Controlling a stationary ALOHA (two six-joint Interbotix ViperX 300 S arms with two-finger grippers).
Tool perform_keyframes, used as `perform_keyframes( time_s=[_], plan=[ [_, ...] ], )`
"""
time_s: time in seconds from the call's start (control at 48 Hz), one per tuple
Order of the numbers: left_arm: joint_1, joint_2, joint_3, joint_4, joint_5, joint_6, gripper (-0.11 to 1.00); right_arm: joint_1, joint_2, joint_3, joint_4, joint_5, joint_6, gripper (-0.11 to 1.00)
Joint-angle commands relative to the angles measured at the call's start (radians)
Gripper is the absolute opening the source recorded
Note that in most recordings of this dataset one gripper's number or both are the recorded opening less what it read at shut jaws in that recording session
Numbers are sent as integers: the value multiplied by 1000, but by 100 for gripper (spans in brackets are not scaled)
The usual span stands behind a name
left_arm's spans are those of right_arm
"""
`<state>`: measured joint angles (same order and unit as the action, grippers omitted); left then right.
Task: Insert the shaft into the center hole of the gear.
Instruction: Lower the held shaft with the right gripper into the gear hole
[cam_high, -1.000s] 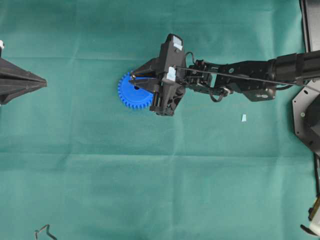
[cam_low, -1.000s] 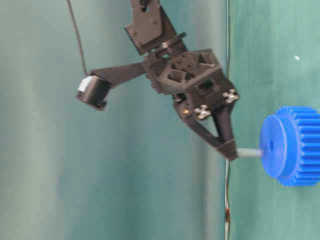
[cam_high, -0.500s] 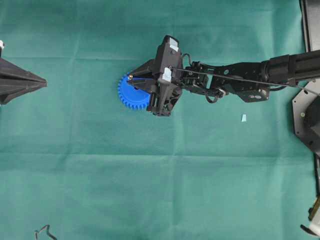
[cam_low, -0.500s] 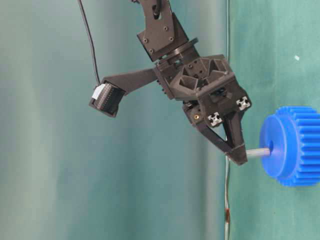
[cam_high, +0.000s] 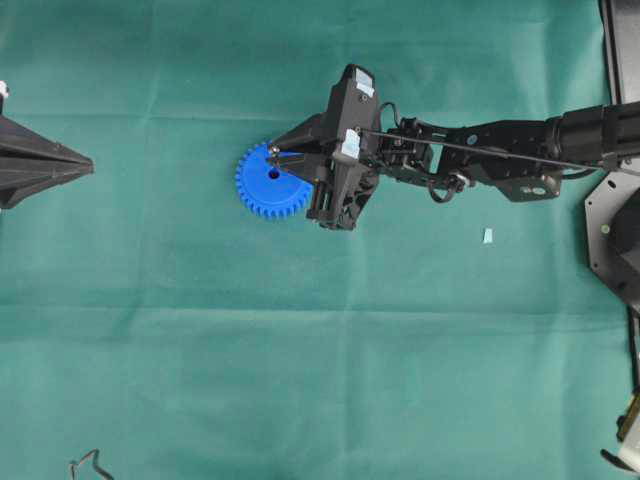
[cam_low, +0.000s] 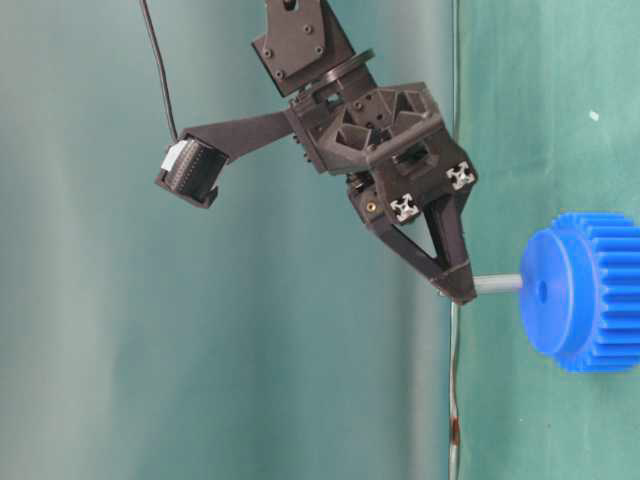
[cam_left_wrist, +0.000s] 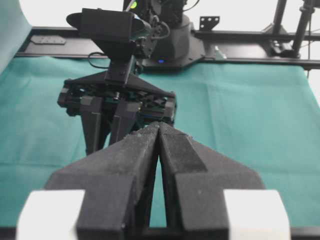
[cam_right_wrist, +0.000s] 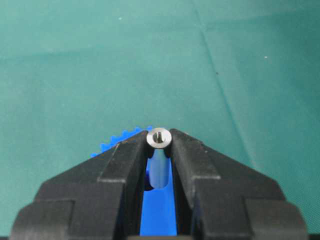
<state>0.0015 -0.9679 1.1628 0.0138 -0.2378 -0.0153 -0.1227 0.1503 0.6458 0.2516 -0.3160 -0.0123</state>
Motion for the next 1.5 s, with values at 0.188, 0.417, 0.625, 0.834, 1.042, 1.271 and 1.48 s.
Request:
perform_keyframes(
  time_s=[0.188, 0.417, 0.625, 0.834, 1.042, 1.271, 1.48],
  plan=[
    [2, 6, -25, 3, -5, 0, 0, 20, 17, -26, 3, -18, 5, 16],
    [2, 6, -25, 3, -6, 0, 0, 20, 34, -31, 5, -32, 5, 16],
    [2, 6, -25, 3, -6, 0, 0, 15, 32, -31, 5, -44, 3, 16],
    [2, 6, -25, 3, -5, 0, 0, 14, 8, -29, 3, -52, -2, 16],
    [2, 6, -25, 3, -5, 0, 0, 14, -2, -23, 3, -44, -3, 16],
    [2, 6, -25, 3, -5, 0, 0, 14, 40, -21, 6, -43, 5, 16],
    [2, 6, -25, 3, -5, -2, 0, 14, 75, -25, 18, -49, 5, 16]
  ],
)
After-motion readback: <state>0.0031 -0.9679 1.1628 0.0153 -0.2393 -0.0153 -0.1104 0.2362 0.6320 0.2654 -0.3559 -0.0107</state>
